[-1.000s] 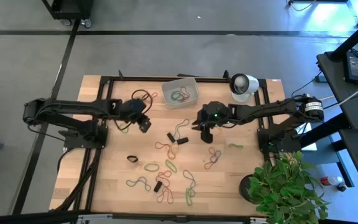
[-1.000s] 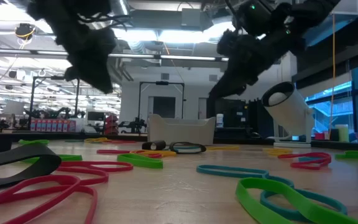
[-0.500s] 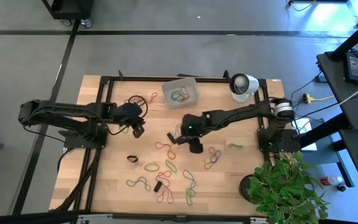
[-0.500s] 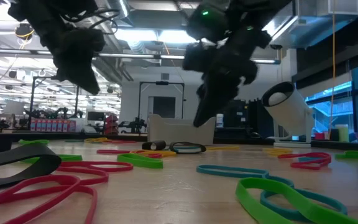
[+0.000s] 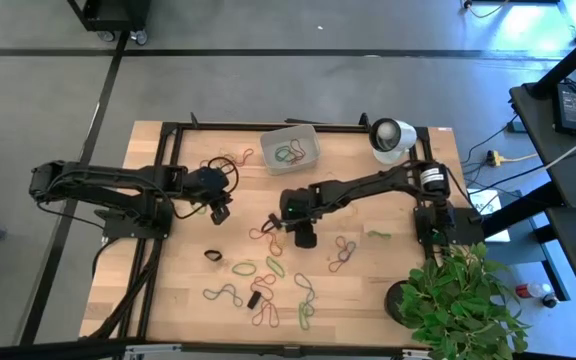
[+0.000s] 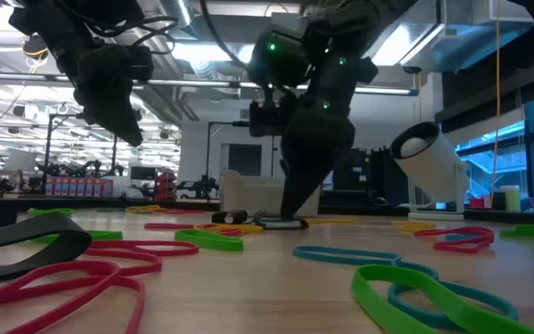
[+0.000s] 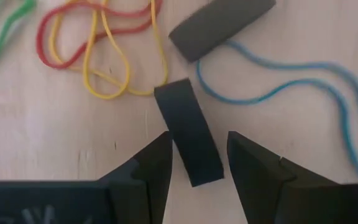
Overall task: Pick and place rubber bands into bin
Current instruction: Put the black rubber band into the gray bin, then put the yellow rubber band into the gray bin
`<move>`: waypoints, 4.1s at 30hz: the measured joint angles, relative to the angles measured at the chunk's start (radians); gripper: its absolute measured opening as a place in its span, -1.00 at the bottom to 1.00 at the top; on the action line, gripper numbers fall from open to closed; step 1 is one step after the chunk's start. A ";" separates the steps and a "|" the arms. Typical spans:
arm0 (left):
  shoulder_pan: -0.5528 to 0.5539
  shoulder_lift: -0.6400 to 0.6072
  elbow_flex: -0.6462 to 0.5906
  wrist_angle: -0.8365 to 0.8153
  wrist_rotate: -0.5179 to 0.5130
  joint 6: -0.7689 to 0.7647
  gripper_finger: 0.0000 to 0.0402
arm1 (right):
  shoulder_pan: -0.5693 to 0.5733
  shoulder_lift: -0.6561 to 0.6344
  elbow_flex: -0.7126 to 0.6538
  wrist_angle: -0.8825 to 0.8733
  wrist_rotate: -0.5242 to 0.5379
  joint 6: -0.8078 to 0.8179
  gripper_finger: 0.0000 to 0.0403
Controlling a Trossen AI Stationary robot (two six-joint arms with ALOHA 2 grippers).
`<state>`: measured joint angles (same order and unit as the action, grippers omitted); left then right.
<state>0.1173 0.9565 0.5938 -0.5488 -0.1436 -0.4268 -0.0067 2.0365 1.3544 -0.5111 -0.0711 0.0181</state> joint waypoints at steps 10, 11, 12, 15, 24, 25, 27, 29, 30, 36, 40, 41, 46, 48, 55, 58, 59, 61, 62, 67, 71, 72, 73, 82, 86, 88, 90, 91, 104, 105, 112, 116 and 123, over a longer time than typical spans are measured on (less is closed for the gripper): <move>0.000 0.000 0.000 0.000 0.000 0.030 -0.63 | 0.025 0.039 0.005 -0.004 0.055 0.010 -0.50; 0.000 0.000 0.000 0.000 0.000 0.030 -0.63 | 0.026 0.035 0.010 -0.013 0.055 0.025 -0.61; 0.000 0.000 0.000 0.000 0.001 0.030 -0.63 | 0.026 0.031 0.019 -0.029 0.054 0.041 -0.74; 0.000 0.000 0.000 0.000 0.007 0.030 -0.63 | 0.015 0.006 0.056 -0.121 0.049 0.098 -0.93; 0.005 0.001 0.000 0.022 0.003 0.030 -0.63 | -0.150 -0.171 0.167 -0.090 0.071 0.146 -0.97; 0.007 0.001 0.000 0.029 -0.001 0.030 -0.63 | -0.173 -0.184 0.178 -0.081 0.075 0.161 -0.96; 0.016 0.001 0.000 0.050 -0.005 0.030 -0.63 | -0.221 -0.196 0.204 -0.078 0.085 0.173 -0.96; 0.026 0.001 0.000 0.068 -0.009 0.030 -0.63 | -0.269 -0.190 0.216 -0.080 0.103 0.183 -0.97; 0.032 0.001 0.000 0.076 -0.010 0.030 -0.63 | -0.292 -0.181 0.220 -0.076 0.104 0.182 -0.98; 0.081 0.001 0.000 0.073 -0.025 0.028 -0.63 | -0.421 -0.132 0.235 -0.028 0.103 0.178 -0.98; 0.125 0.001 0.000 0.077 -0.026 0.021 -0.63 | -0.485 -0.073 0.231 -0.032 0.102 0.125 -0.98; 0.138 0.001 0.000 0.078 -0.024 0.019 -0.63 | -0.496 -0.060 0.231 -0.031 0.100 0.102 -0.98; 0.195 0.001 0.000 0.081 -0.024 -0.008 -0.63 | -0.520 -0.011 0.230 -0.032 0.096 0.011 -0.96; 0.210 0.001 0.000 0.082 -0.024 -0.018 -0.63 | -0.529 -0.013 0.232 -0.020 0.094 0.010 -0.91; 0.251 0.001 0.000 0.082 -0.027 -0.024 -0.63 | -0.551 -0.013 0.232 -0.059 0.095 0.003 -0.53; 0.260 0.001 0.000 0.082 -0.026 -0.024 -0.63 | -0.550 -0.019 0.231 -0.067 0.093 0.003 -0.37; 0.264 0.001 0.000 0.082 -0.022 -0.024 -0.63 | -0.550 -0.023 0.232 -0.065 0.092 0.002 -0.32; 0.265 0.001 0.000 0.082 -0.013 -0.024 -0.63 | -0.550 -0.024 0.250 -0.086 0.092 0.004 -0.23; 0.265 0.001 0.000 0.082 -0.009 -0.024 -0.63 | -0.551 -0.024 0.263 -0.110 0.092 0.006 -0.20; 0.265 0.001 0.000 0.082 0.039 0.000 -0.63 | -0.548 -0.024 0.354 -0.226 0.093 0.033 -0.09; 0.265 0.001 0.000 0.082 0.045 0.026 -0.63 | -0.538 -0.034 0.434 -0.349 0.077 0.091 -0.13; 0.265 0.001 0.000 0.082 0.045 0.030 -0.63 | -0.533 -0.047 0.436 -0.358 0.050 0.096 -0.15; 0.265 0.001 0.000 0.082 0.044 0.033 -0.63 | -0.524 -0.062 0.437 -0.356 0.029 0.103 -0.18; 0.265 0.001 0.000 0.082 0.034 0.041 -0.63 | -0.365 -0.318 0.282 -0.326 0.001 0.188 -0.51; 0.265 0.001 0.000 0.082 0.040 0.071 -0.60 | -0.242 -0.450 0.096 -0.236 0.041 0.246 -0.62; 0.265 0.002 0.000 0.082 0.030 0.072 -0.53 | -0.185 -0.511 -0.029 -0.172 0.084 0.297 -0.67; 0.266 0.006 0.000 0.082 0.005 0.072 -0.44 | -0.143 -0.563 -0.154 -0.083 0.107 0.354 -0.70; 0.269 0.009 0.000 0.084 -0.010 0.072 -0.40 | -0.126 -0.585 -0.215 -0.031 0.107 0.382 -0.71; 0.480 0.176 0.053 0.175 -0.096 0.118 -0.06 | -0.055 -0.644 -0.626 0.198 0.104 0.525 -0.75; 0.504 0.204 0.064 0.174 -0.102 0.109 -0.06 | -0.056 -0.644 -0.634 0.200 0.104 0.511 -0.75; 0.641 0.429 0.142 0.172 -0.048 0.063 -0.10 | -0.057 -0.644 -0.642 0.221 0.107 0.357 -0.75; 0.696 0.539 0.181 0.173 -0.051 0.034 -0.13 | -0.069 -0.644 -0.642 0.224 0.106 0.315 -0.75; 0.754 0.675 0.209 0.197 -0.057 0.003 -0.17 | -0.083 -0.644 -0.642 0.224 0.105 0.293 -0.75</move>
<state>0.8711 1.6311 0.8024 -0.3515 -0.2009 -0.4236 -0.0898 1.3930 0.7124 -0.2871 0.0341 0.3111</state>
